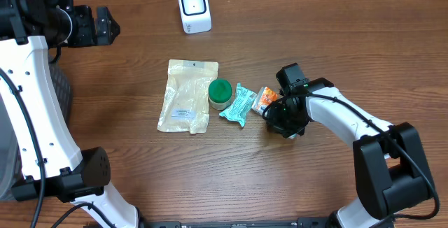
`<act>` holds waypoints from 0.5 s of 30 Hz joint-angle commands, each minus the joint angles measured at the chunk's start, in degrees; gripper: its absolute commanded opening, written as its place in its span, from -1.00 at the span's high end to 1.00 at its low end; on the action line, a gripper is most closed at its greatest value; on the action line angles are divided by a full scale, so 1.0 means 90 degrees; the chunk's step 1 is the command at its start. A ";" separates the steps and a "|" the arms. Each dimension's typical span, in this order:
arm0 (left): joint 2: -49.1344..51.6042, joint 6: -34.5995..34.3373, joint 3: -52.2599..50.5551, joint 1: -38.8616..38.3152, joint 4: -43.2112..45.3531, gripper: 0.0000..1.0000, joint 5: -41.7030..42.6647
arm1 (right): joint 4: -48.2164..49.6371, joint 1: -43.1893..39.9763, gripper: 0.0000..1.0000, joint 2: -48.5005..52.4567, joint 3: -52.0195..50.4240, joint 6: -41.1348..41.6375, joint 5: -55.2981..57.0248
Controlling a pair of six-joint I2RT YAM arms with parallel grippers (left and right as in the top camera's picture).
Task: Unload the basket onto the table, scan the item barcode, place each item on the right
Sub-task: 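Lower the right gripper onto the small teal box and grasp it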
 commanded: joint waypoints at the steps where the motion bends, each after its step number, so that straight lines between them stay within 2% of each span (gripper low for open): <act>1: 0.0015 0.0100 -0.0019 0.0024 -0.0012 -0.99 -0.0022 | -0.0311 -0.0216 0.67 -0.0032 0.0032 0.0061 0.0760; 6: 0.0015 0.0100 -0.0019 0.0024 -0.0012 -0.99 -0.0019 | -0.0731 -0.0512 0.68 -0.0032 0.0233 -0.0573 0.0850; 9: 0.0015 0.0097 -0.0019 0.0024 -0.0012 -0.99 -0.0019 | -0.0996 -0.0583 0.67 -0.0112 0.0731 -0.1452 0.0068; 12: 0.0015 0.0100 -0.0019 0.0024 -0.0012 -0.99 -0.0022 | -0.1467 -0.0600 0.65 -0.0328 0.1336 -0.1899 -0.0066; 13: 0.0015 0.0097 -0.0019 0.0024 -0.0012 -0.99 -0.0022 | -0.1596 -0.0624 0.62 -0.0391 0.1486 -0.1989 -0.0053; 15: 0.0015 0.0100 -0.0019 0.0024 -0.0012 -0.99 -0.0019 | -0.2011 -0.0857 0.32 -0.0588 0.1916 -0.2331 0.0185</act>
